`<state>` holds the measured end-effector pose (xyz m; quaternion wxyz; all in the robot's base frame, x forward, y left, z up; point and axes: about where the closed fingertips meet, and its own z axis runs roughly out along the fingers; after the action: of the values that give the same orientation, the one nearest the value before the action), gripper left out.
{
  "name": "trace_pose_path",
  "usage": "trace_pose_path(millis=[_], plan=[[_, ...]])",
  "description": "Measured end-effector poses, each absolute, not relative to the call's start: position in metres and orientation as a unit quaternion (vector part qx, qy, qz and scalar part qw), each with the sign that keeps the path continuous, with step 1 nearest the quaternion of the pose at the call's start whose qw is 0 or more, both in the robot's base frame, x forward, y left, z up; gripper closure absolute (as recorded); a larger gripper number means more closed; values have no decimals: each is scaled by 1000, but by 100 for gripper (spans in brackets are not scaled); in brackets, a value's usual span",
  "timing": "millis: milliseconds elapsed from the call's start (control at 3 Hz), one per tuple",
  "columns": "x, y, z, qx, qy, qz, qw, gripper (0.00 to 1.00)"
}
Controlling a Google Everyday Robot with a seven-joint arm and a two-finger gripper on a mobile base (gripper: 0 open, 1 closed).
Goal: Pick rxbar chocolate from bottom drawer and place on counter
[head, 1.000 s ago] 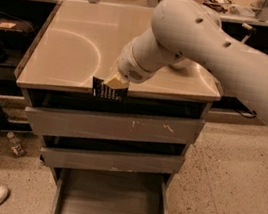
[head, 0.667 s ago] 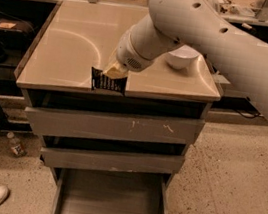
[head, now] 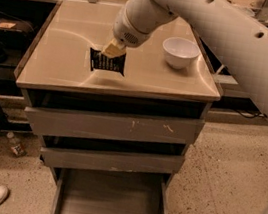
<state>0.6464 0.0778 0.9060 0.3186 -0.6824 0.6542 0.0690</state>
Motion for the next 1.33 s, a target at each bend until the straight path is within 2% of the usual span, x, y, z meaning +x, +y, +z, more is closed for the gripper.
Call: trace_pose_path(millis=[1333], plan=[[720,105,873,-696,645,87,303,100]])
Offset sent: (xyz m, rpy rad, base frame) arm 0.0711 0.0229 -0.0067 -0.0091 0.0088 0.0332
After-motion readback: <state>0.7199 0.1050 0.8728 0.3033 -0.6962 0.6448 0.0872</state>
